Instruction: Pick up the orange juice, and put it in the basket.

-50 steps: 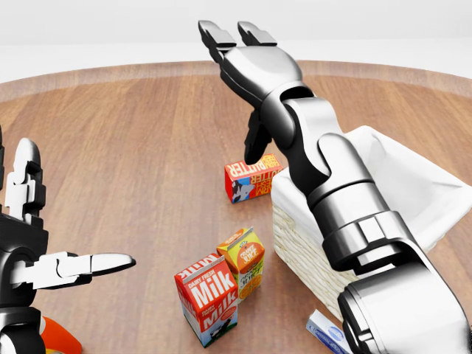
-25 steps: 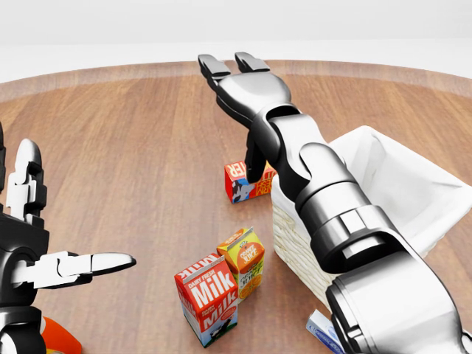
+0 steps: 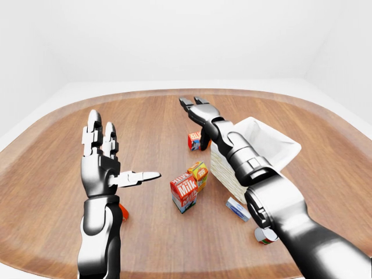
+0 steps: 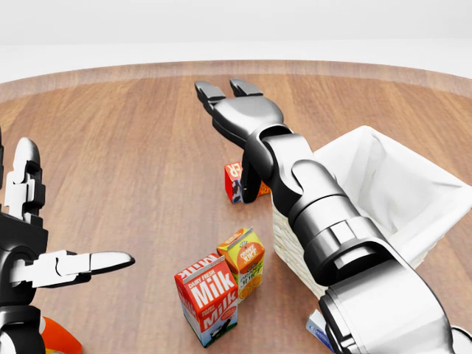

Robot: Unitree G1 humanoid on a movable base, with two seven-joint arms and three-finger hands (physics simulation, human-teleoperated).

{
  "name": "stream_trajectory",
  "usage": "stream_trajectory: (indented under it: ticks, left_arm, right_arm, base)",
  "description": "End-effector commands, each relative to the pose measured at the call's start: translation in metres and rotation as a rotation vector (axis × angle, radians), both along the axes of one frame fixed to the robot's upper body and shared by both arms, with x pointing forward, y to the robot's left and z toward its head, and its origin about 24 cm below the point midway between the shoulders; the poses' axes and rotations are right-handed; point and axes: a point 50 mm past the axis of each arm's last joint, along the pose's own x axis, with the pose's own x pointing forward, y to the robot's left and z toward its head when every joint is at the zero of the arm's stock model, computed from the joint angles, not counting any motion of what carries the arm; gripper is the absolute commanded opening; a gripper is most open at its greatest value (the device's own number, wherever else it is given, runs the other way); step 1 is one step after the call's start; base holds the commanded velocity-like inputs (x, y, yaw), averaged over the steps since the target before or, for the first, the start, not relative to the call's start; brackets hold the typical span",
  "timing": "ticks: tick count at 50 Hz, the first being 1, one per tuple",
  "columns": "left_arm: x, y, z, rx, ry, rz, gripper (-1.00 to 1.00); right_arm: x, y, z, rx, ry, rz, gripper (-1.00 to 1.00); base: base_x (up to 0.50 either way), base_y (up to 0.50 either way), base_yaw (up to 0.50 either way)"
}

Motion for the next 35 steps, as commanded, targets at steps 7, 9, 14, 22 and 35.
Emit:
stream_trajectory:
  ticks: [7,9,14,22,35]
  left_arm:
    - [0.0,0.0,0.001,0.001,-0.004,-0.001,1.0]
    - [0.0,0.0,0.001,0.001,-0.003,-0.001,1.0]
    - [-0.001,0.0,0.001,0.002,-0.006,-0.002,1.0]
    - [0.0,0.0,0.0,0.002,-0.002,-0.002,1.0]
    - [0.0,0.0,0.0,0.001,0.0,-0.001,1.0]
  right_arm:
    - [-0.004,-0.006,-0.024,-0.014,0.049,-0.018,1.0]
    - [-0.004,-0.007,-0.026,-0.019,0.052,-0.02,1.0]
    - [-0.005,-0.006,-0.03,-0.018,0.06,-0.019,1.0]
    - [-0.006,-0.007,-0.035,-0.016,0.069,-0.023,1.0]
    - [-0.009,-0.007,-0.045,-0.014,0.084,-0.026,1.0]
  base:
    - [0.0,0.0,0.0]
    - [0.0,0.0,0.0]
    - [0.0,0.0,0.0]
    - [0.0,0.0,0.0]
    - [0.0,0.0,0.0]
